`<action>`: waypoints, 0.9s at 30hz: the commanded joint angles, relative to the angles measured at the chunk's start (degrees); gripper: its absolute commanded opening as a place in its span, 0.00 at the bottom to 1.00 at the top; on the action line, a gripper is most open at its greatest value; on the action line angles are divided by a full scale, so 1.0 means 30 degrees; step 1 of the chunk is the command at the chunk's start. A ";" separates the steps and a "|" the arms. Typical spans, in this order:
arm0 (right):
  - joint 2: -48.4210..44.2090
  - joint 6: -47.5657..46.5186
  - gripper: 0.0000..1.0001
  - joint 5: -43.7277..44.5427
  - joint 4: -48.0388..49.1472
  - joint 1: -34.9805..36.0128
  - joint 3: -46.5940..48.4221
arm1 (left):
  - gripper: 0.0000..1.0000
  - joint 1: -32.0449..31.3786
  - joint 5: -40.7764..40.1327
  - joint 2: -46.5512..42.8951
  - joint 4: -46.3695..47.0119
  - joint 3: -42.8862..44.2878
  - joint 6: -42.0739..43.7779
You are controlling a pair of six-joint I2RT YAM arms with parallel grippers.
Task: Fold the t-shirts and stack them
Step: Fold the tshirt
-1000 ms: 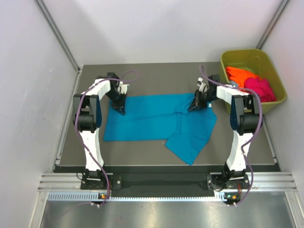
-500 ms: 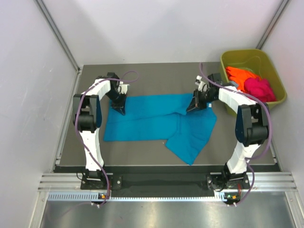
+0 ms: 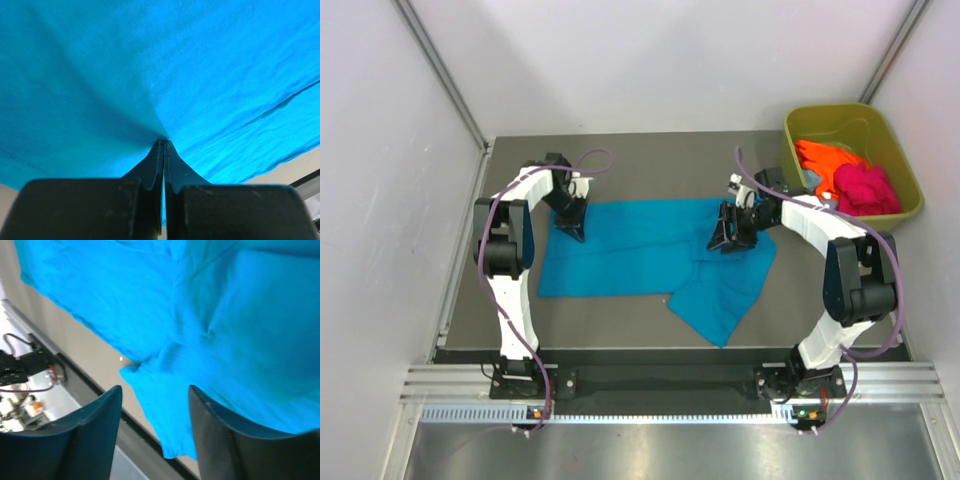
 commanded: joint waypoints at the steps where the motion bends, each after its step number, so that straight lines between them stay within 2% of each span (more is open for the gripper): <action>1: -0.1011 -0.0373 0.57 0.0996 0.0348 -0.0312 0.0820 | 0.00 -0.0107 0.0700 -0.0861 0.0387 -0.0236 -0.0275; 12: 0.0041 -0.0314 0.55 0.2256 0.1254 -0.4528 -0.0201 | 0.00 -0.0253 0.0261 -0.0949 0.0416 -0.0588 -0.0364; 27: 0.3586 -0.0958 0.50 0.1350 0.3130 -0.5440 0.1113 | 0.00 -0.0371 -0.0383 -0.0714 0.0036 -0.0471 -0.0480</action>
